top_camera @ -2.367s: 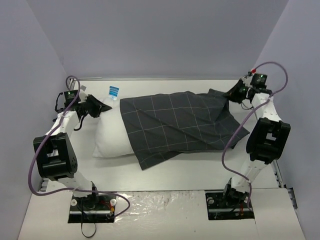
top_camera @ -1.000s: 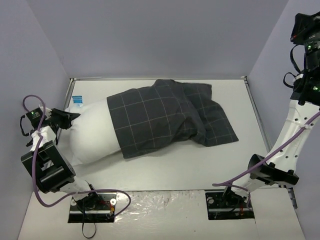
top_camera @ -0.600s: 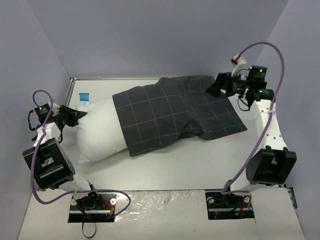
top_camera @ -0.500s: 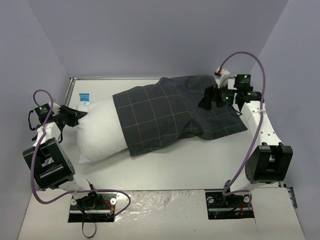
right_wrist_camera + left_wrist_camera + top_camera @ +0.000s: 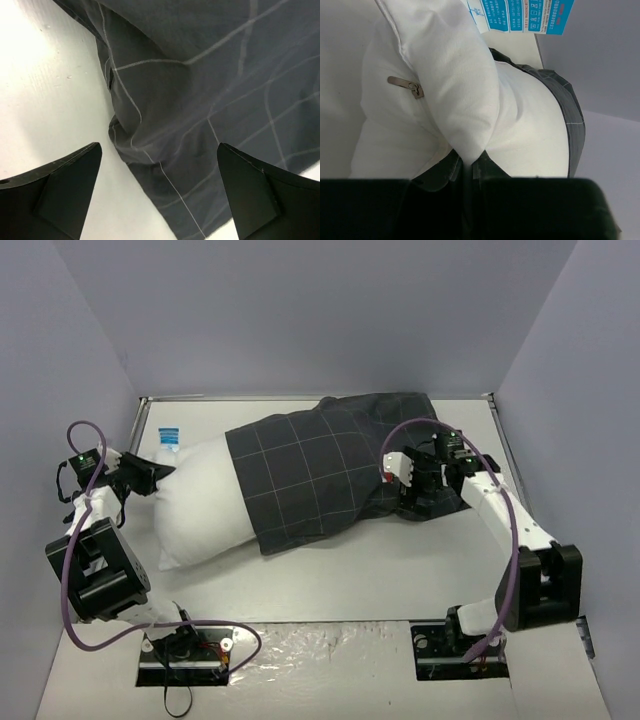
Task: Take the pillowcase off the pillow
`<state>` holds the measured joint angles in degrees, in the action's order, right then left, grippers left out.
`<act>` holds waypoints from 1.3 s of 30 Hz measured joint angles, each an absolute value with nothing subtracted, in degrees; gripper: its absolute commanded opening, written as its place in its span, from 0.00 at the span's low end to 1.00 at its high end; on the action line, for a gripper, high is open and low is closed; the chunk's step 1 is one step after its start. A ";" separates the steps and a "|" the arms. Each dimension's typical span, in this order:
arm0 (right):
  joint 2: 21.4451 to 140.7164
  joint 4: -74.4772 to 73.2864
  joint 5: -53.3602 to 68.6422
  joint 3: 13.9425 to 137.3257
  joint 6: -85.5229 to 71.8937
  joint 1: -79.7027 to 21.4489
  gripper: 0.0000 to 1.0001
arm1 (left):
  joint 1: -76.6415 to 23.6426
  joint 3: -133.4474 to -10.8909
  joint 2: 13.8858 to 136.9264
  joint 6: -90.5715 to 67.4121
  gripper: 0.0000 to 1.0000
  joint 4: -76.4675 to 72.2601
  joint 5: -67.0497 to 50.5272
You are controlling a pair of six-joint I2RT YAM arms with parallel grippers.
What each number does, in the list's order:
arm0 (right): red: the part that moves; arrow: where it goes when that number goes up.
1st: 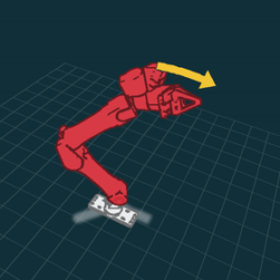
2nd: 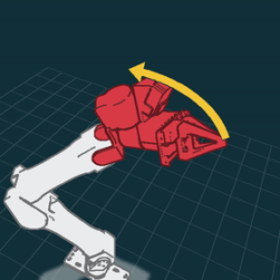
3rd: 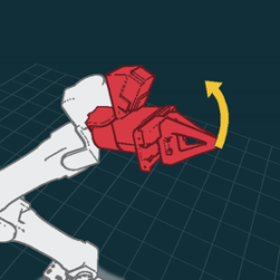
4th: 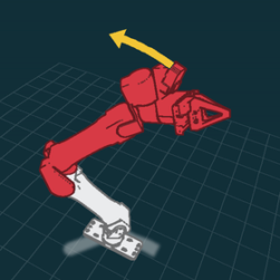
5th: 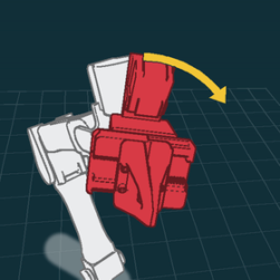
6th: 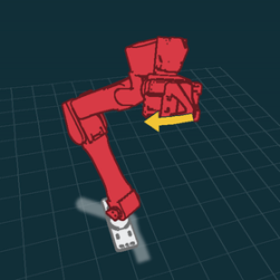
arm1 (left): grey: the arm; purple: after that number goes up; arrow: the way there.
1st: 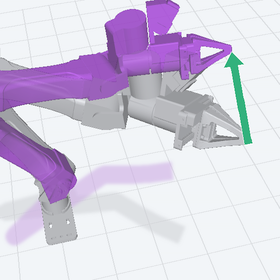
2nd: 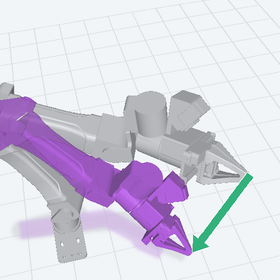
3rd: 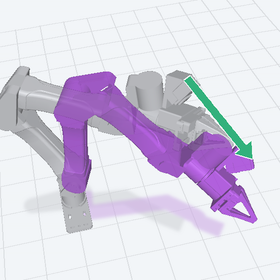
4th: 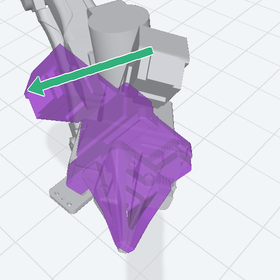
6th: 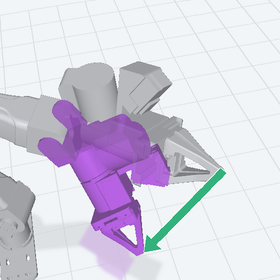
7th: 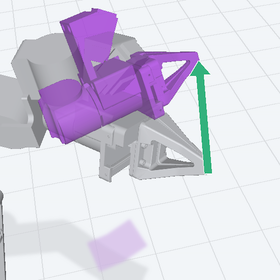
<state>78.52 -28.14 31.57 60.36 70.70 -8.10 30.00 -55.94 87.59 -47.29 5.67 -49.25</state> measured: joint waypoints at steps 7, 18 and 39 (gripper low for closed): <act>91.37 -24.40 28.82 60.62 69.60 -11.31 0.49 | 30.00 -55.94 87.07 -47.16 0.02 6.20 -49.23; 91.88 -24.51 28.32 73.65 57.23 -3.31 0.00 | 29.91 -55.94 86.78 -47.16 0.02 8.80 -50.24; 82.74 -26.30 40.82 89.25 42.02 6.98 0.12 | 29.50 -55.94 86.91 -46.37 0.02 14.15 -54.35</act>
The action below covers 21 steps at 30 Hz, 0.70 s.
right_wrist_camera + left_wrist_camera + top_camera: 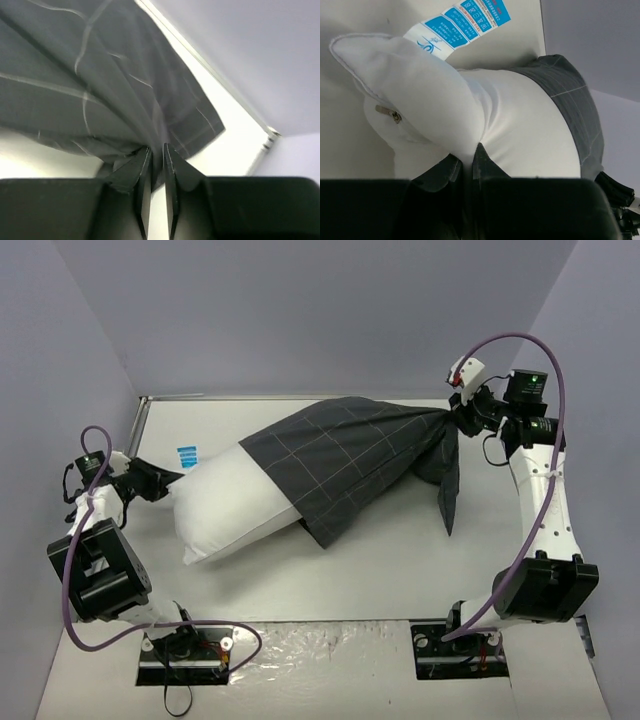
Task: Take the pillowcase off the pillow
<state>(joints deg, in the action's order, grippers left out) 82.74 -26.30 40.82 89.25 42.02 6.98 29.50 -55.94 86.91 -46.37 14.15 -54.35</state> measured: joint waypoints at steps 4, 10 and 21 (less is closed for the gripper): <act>82.17 -21.32 36.05 81.69 45.93 9.76 0.15 | 31.46 -55.94 87.33 -45.54 0.02 13.52 -52.29; 81.84 -21.12 34.39 69.36 51.90 10.39 0.36 | 32.71 -56.05 87.37 -45.15 0.02 12.45 -51.16; 73.12 -23.88 37.71 55.75 63.09 4.86 1.00 | 32.69 -56.05 87.37 -45.10 0.02 11.97 -51.05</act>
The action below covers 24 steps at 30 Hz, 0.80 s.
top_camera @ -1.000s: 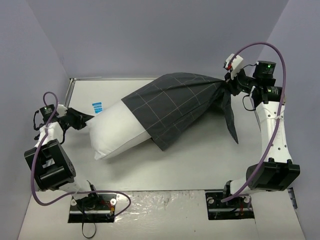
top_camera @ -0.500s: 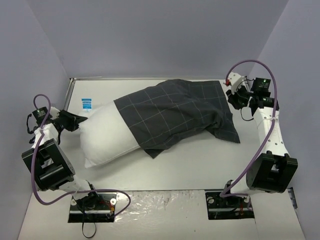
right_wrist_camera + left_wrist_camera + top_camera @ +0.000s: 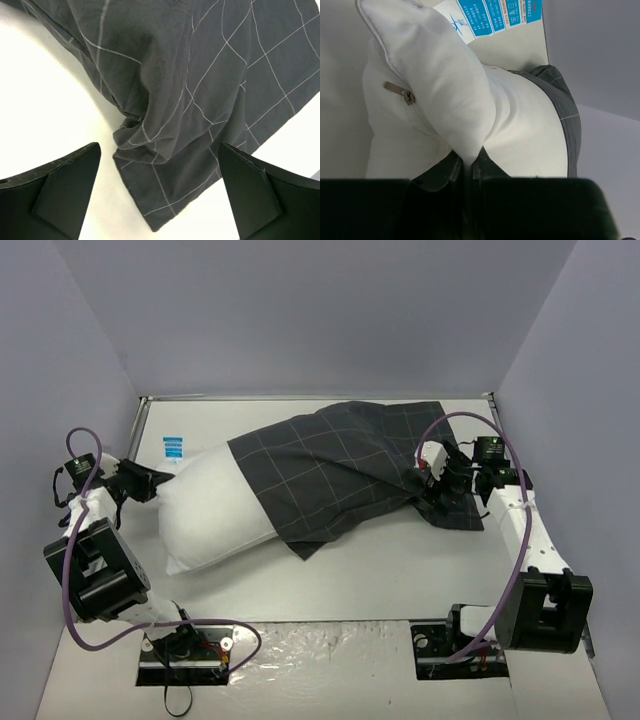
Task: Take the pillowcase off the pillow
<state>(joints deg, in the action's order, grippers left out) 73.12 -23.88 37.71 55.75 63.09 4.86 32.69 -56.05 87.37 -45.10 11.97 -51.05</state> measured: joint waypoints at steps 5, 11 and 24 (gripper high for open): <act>76.71 -20.51 36.38 54.41 64.27 4.89 0.95 | 32.69 -56.05 87.37 -45.10 0.02 11.90 -51.09; 84.05 -13.39 34.26 53.10 59.75 4.78 0.80 | 32.69 -56.05 87.37 -45.10 0.02 11.79 -51.16; 86.37 -10.61 36.29 54.78 53.89 13.45 0.00 | 32.62 -56.05 87.37 -45.12 0.02 11.75 -52.27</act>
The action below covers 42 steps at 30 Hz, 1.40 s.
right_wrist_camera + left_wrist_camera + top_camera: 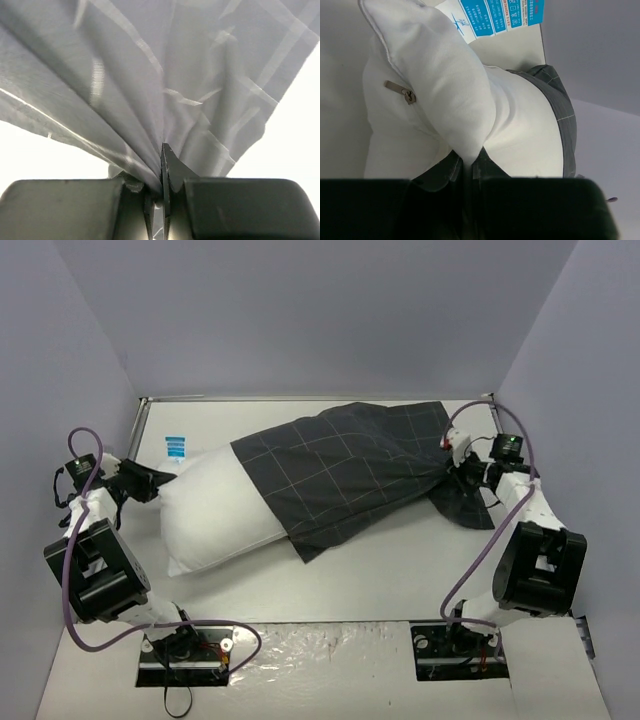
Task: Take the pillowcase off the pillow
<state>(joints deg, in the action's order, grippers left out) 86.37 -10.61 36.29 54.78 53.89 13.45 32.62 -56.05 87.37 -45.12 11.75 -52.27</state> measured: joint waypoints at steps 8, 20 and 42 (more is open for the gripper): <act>80.07 -11.38 46.46 79.53 35.31 17.65 0.00 | 31.46 -56.05 88.40 -45.23 0.02 12.21 -53.80; 82.94 9.91 56.07 110.08 -5.48 18.61 0.00 | 30.52 -56.05 88.86 -45.69 0.02 13.26 -59.70; 80.38 10.59 60.84 101.08 -8.45 13.82 0.00 | 30.85 -56.90 91.88 -44.31 0.02 13.08 -56.86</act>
